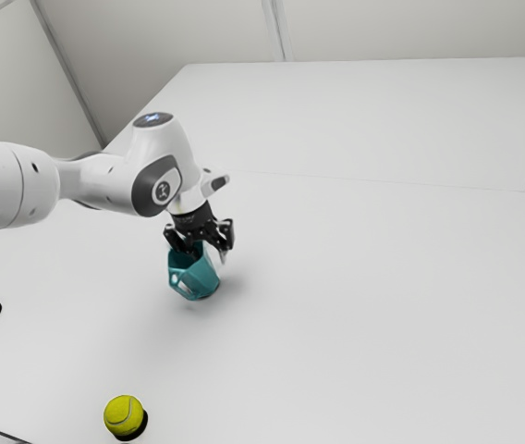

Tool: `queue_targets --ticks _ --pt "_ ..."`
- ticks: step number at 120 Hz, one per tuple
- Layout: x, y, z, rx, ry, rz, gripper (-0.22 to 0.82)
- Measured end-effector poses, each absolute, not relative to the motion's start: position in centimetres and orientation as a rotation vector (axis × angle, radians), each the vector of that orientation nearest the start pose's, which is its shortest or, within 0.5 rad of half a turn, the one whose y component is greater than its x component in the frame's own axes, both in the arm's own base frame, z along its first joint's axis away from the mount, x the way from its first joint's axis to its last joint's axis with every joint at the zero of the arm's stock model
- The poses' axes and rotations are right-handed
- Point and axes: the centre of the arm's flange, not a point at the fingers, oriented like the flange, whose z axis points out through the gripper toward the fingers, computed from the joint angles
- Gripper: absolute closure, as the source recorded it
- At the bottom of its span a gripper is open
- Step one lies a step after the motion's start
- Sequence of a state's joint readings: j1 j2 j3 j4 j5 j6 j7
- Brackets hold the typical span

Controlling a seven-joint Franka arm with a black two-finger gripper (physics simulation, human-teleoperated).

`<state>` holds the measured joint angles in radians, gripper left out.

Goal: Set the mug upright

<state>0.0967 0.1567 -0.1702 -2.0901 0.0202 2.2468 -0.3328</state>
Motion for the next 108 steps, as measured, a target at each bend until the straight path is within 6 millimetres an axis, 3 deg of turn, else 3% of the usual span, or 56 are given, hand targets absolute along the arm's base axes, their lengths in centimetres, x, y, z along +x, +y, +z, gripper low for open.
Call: queue_targets --ticks 16,34,61,108 --pt "56.8 -4.1 36.2 -3.129 -0.393 -0.029 0.16" --pt "56.5 -4.6 39.3 -3.128 -0.382 -0.102 0.08" --pt "56.3 -6.8 45.6 -3.129 -0.323 -0.167 0.03" --pt "57.7 -9.4 56.5 -3.041 -0.038 -0.298 0.0"
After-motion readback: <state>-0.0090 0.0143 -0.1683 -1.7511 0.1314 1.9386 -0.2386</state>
